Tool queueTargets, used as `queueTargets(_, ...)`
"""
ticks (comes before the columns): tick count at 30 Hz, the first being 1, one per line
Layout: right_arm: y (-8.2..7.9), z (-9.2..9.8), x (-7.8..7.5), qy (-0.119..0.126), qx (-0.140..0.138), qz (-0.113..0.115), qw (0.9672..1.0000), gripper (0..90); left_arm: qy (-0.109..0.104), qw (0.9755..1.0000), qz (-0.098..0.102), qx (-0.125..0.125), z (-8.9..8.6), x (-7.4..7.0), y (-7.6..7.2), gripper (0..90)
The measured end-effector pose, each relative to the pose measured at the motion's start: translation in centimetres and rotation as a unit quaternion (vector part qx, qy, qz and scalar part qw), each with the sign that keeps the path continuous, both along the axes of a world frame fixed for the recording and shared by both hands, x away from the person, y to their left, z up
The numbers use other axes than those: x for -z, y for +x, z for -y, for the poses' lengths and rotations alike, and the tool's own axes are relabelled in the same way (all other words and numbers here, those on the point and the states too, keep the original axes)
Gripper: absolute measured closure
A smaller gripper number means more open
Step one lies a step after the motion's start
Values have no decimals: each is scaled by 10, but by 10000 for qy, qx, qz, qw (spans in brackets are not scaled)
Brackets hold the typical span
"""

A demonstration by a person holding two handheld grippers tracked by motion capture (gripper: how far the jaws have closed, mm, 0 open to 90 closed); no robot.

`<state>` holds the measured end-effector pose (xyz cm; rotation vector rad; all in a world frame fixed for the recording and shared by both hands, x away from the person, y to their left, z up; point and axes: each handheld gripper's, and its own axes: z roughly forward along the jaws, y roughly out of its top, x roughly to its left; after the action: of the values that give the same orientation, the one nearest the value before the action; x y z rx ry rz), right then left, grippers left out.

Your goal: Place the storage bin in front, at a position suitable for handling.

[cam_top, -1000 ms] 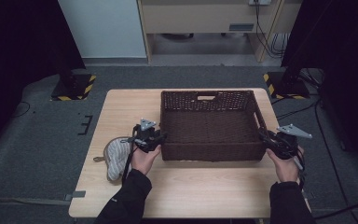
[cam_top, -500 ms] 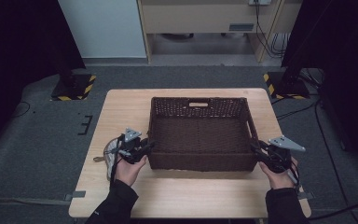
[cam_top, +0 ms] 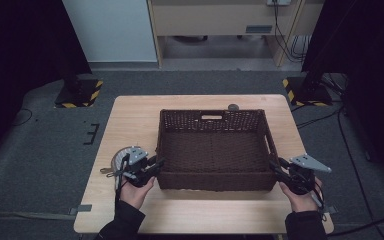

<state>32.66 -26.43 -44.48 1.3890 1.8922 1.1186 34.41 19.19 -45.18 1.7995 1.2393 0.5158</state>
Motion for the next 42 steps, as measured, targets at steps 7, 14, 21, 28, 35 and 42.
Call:
queueTargets(7,-6,1,1,76,34,18,10000,607,130,9999,81,20,3,2,-1,676)
queueTargets(14,3,7,-6,128,7,59,9999,547,143,9999,54,78,5,3,-4,678)
queueTargets(21,36,8,-6,51,-115,-115,9999,610,-54,9999,24,130,2,4,-4,674)
queueTargets(28,41,14,-5,157,-151,-262,9994,699,-69,9999,12,133,3,4,-4,672)
queueTargets(35,29,15,-7,-47,-40,-313,9995,729,-108,9998,47,165,6,5,-5,678)
queueTargets(42,25,18,-7,-79,-34,-297,9995,731,15,9998,85,164,10,4,-12,672)
